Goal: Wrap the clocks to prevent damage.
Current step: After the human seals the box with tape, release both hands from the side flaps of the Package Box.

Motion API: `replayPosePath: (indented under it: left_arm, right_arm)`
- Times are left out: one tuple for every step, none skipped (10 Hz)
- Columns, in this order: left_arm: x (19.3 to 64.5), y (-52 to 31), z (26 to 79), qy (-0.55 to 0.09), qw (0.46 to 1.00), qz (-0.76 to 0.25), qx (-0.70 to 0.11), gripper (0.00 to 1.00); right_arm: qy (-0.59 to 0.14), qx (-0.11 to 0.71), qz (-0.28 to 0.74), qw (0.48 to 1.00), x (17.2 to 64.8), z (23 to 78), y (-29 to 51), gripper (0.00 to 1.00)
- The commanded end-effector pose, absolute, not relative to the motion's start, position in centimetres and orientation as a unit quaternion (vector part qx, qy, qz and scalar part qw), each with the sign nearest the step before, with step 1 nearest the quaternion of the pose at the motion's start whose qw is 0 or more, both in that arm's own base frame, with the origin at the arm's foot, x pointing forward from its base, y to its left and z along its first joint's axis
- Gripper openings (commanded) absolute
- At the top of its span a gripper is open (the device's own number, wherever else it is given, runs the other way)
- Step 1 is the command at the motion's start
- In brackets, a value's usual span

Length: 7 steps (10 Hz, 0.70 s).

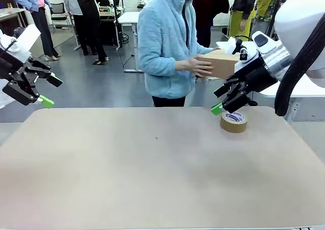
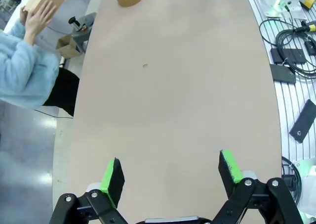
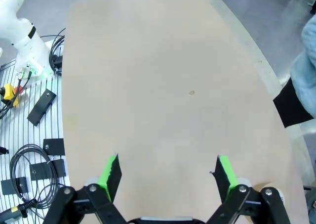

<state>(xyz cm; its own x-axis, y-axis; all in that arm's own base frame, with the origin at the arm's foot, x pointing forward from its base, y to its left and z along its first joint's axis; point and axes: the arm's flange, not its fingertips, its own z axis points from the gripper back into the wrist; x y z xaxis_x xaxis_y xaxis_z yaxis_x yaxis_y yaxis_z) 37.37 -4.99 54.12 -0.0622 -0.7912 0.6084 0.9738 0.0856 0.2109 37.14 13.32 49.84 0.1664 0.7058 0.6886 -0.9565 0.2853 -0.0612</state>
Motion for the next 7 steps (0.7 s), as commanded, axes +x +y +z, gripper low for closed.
replayPosePath:
  left_arm:
    - [37.3, -5.0, 54.1, -0.308, 0.667, -0.662, -0.149, 1.0]
    - [37.3, -5.0, 54.1, -0.308, 0.667, -0.662, -0.149, 1.0]
    - [37.3, -5.0, 54.1, -0.308, 0.667, -0.662, -0.149, 1.0]
    - [37.3, -5.0, 54.1, -0.308, 0.667, -0.662, -0.149, 1.0]
    - [37.4, -5.1, 54.1, -0.309, 0.668, -0.661, -0.148, 1.0]
    - [37.9, -4.2, 54.3, -0.327, 0.672, -0.633, -0.201, 1.0]
    - [38.3, -3.4, 54.2, -0.351, 0.67, -0.609, -0.239, 1.0]
  right_arm:
    - [-0.316, 0.198, 0.566, 0.735, 37.2, 49.9, 13.3, 1.0]
    - [-0.316, 0.198, 0.566, 0.735, 37.2, 49.9, 13.3, 1.0]
    - [-0.316, 0.198, 0.566, 0.735, 37.2, 49.9, 13.3, 1.0]
    - [-0.316, 0.198, 0.566, 0.735, 37.2, 49.9, 13.3, 1.0]
    - [-0.315, 0.199, 0.563, 0.737, 37.2, 49.9, 13.3, 1.0]
    - [-0.337, 0.241, 0.536, 0.736, 38.0, 50.0, 11.6, 1.0]
    - [-0.366, 0.285, 0.519, 0.718, 38.2, 50.5, 9.8, 1.0]
